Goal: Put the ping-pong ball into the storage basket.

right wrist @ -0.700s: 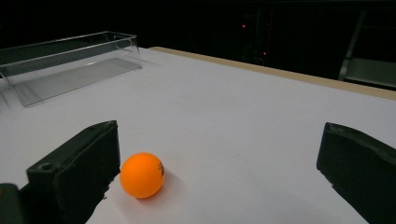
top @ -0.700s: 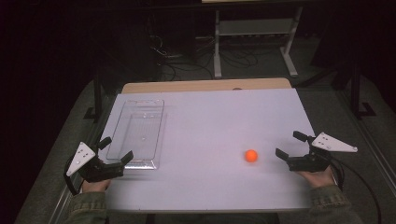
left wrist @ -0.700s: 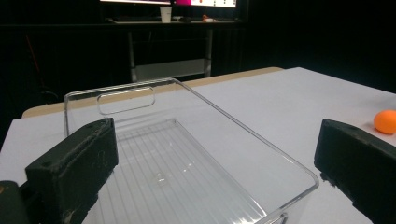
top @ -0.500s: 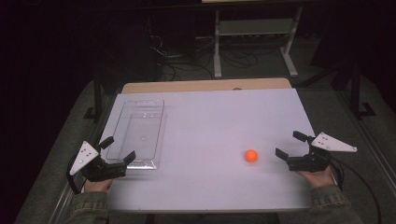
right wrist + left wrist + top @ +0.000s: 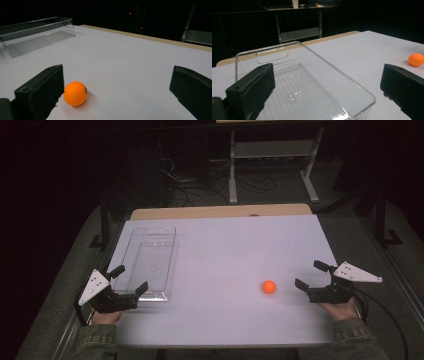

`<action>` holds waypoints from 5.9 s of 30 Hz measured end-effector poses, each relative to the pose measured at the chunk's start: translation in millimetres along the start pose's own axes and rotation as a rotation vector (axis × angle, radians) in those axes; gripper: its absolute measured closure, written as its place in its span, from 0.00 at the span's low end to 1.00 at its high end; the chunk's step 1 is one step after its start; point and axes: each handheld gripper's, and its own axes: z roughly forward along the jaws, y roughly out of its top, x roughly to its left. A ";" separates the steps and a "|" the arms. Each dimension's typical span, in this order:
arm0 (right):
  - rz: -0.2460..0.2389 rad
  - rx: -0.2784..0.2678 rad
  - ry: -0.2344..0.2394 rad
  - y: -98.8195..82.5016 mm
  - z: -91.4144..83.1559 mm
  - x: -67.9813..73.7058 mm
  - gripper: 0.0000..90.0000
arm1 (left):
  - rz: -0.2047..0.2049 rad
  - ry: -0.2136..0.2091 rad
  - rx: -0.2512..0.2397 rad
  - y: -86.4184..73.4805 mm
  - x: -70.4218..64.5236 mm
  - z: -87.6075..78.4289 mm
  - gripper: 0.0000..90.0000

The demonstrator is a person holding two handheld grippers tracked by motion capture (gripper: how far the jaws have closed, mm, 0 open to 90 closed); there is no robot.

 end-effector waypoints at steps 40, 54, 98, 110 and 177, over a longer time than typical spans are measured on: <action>0.000 0.017 0.020 0.1 0.3 0.6 0.00 | 0.212 -0.170 0.186 57.7 -33.4 47.7 0.00; -0.002 0.017 0.025 0.2 0.3 1.3 0.00 | 0.243 -0.207 0.217 71.4 -40.8 61.9 0.00; -0.008 0.027 0.048 -0.7 2.3 2.6 0.00 | 0.363 -0.352 0.332 105.2 -76.2 113.0 0.00; -0.006 0.023 0.050 -0.6 1.8 2.9 0.00 | 0.388 -0.373 0.346 111.7 -86.9 124.3 0.00; -0.005 0.017 0.059 -1.1 0.4 2.9 0.00 | 0.511 -0.550 0.481 127.6 -144.2 215.7 0.00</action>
